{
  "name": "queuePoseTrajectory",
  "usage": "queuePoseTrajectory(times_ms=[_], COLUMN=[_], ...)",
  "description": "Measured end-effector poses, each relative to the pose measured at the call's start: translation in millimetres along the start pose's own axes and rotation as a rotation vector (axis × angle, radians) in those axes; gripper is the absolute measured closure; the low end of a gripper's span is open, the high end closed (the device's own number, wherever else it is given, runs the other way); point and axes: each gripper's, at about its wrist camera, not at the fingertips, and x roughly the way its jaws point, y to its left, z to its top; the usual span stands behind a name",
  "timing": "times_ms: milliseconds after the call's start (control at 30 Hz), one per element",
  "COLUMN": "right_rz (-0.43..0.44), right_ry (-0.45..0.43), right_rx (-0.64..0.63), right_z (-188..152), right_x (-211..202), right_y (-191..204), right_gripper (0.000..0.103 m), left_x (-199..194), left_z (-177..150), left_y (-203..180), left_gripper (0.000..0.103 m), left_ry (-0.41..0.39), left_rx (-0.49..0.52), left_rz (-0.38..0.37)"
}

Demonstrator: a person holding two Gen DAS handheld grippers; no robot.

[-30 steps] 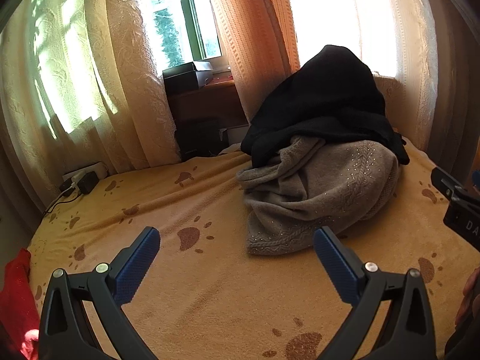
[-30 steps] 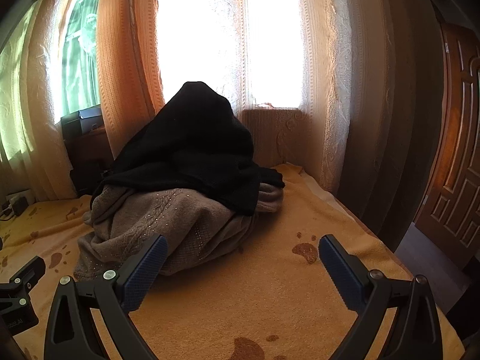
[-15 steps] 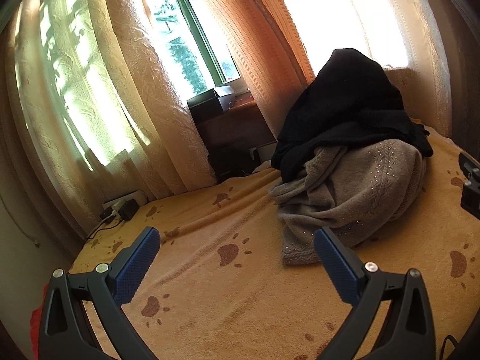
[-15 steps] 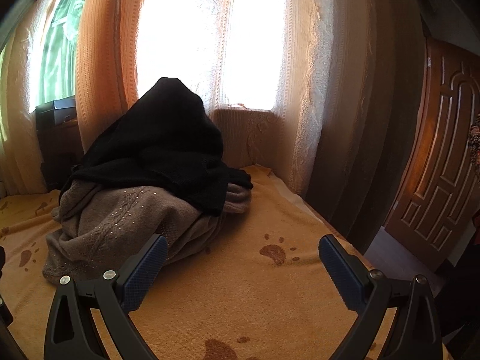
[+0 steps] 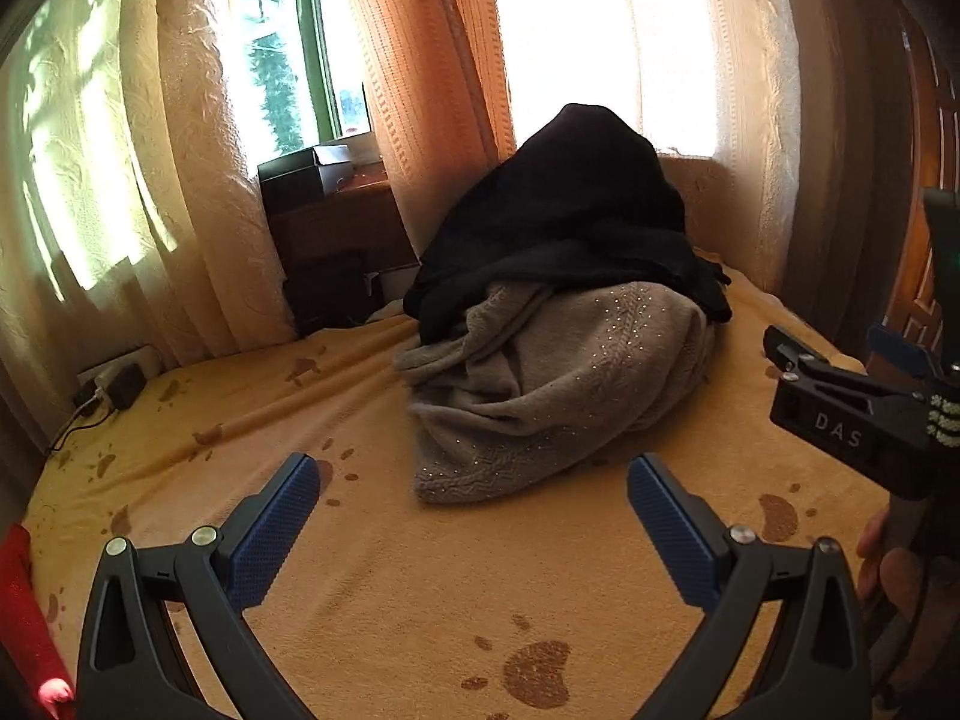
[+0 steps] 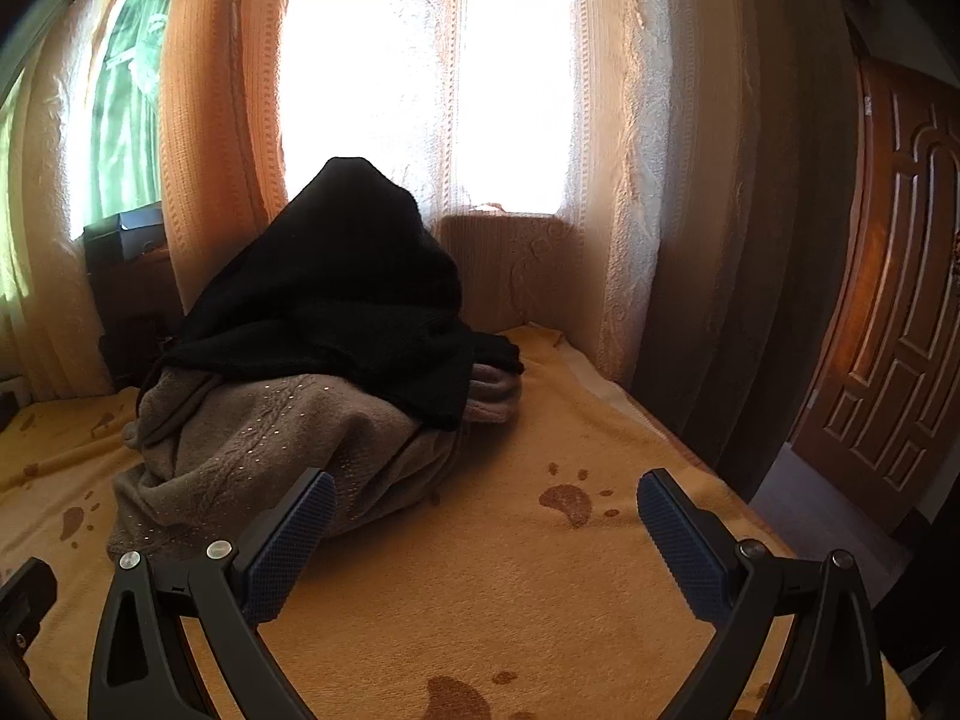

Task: Fold clothes
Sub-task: 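Reach the right gripper to the black garment and grasp it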

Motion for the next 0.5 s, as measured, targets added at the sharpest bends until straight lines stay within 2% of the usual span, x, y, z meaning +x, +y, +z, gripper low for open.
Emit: queuePoseTrajectory(times_ms=[33, 133, 267, 367, 500], right_rz=[0.022, 0.010, 0.011, 0.101, 0.277], right_ry=[0.001, -0.037, -0.088, -0.186, -0.360], right_rx=[0.007, -0.011, -0.045, -0.006, 0.055], right_z=[-1, -3, -4, 0, 10], right_x=[0, -7, -16, -41, -93], right_y=[1, 9, 18, 14, 11], right_gripper=[0.000, 0.000, 0.000, 0.000, 0.000], left_x=[0, 2, 10, 16, 24], left_z=[0, -1, -3, -4, -5], left_y=[-1, 1, 9, 16, 24], left_gripper=[0.000, 0.000, 0.000, 0.000, 0.000], left_ry=[-0.007, -0.023, -0.011, -0.001, 0.012], left_rx=[0.010, 0.023, 0.016, 0.010, 0.003], left_rz=[0.022, 0.098, 0.150, 0.189, 0.241])
